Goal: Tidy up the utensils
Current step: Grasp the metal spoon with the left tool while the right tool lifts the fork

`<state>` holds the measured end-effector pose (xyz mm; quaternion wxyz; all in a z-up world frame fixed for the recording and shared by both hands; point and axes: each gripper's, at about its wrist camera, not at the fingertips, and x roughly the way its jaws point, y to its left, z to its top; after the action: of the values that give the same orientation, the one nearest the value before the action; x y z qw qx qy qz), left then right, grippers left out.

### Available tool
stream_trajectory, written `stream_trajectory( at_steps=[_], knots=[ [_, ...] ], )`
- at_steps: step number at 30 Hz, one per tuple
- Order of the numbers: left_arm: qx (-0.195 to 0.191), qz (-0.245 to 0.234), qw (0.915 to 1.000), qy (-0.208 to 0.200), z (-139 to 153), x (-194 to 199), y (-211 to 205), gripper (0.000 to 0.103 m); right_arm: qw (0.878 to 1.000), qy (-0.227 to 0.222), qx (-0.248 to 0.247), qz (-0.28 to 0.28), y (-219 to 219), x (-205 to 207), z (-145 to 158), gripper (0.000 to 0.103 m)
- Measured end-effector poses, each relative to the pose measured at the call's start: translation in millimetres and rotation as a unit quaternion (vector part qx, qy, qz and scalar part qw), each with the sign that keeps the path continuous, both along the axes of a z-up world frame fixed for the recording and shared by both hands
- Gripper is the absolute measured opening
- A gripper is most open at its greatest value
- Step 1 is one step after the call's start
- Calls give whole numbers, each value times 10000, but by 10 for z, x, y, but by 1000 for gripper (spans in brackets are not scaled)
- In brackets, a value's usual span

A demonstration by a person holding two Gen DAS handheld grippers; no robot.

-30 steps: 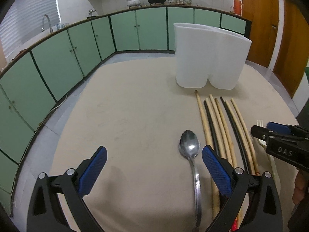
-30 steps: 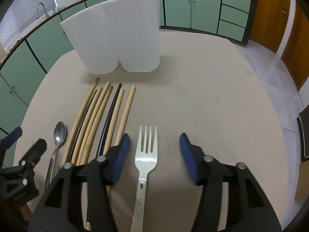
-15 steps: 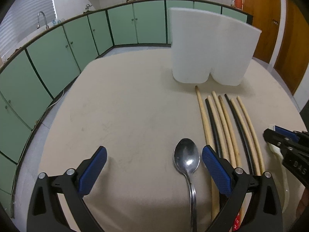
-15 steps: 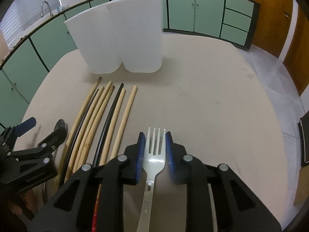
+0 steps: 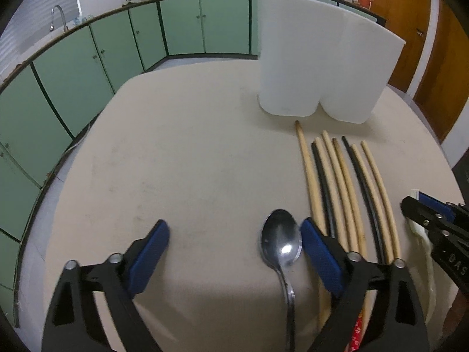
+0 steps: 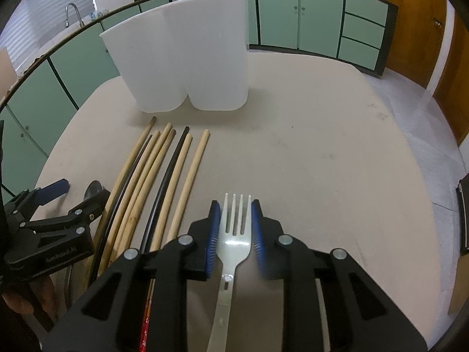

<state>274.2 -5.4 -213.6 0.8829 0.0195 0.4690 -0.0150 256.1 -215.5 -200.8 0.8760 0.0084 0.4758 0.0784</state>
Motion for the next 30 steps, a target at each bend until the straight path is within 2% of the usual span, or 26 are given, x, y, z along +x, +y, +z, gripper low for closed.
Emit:
stream_trajectory(
  at_steps=[1,3,4,6,7,9,15,23,30],
  knots=[
    [-15,-25,10000,3,1,-3,-12,80,10000,10,-5,6,-1,12,6,22],
    [-51,-96,9999,-5,12,-12,-48,67,10000,27,-68,36,17,27,17,22],
    [-57,-155,9999,-16,17,-22,-73,63,9999,32,-106,49,24,31,23,22],
    [-66,-267,9996,-41,22,-49,-113,48,9999,48,-130,60,55,43,23,22],
    [-71,-330,9994,-60,30,-62,-136,44,9999,65,-120,58,60,50,26,21],
    [-78,-407,9991,-105,34,-85,-164,28,9999,74,-99,56,71,62,24,21],
    [-451,-381,9980,-219,80,-162,-90,28,10000,11,25,9,22,43,60,20],
    [-857,-296,9903,-1055,494,-395,105,28,9970,-749,181,-44,-112,-134,449,20],
    [-809,-446,9801,-1758,781,-570,43,28,9907,-1325,293,101,-97,-227,817,20]
  ],
)
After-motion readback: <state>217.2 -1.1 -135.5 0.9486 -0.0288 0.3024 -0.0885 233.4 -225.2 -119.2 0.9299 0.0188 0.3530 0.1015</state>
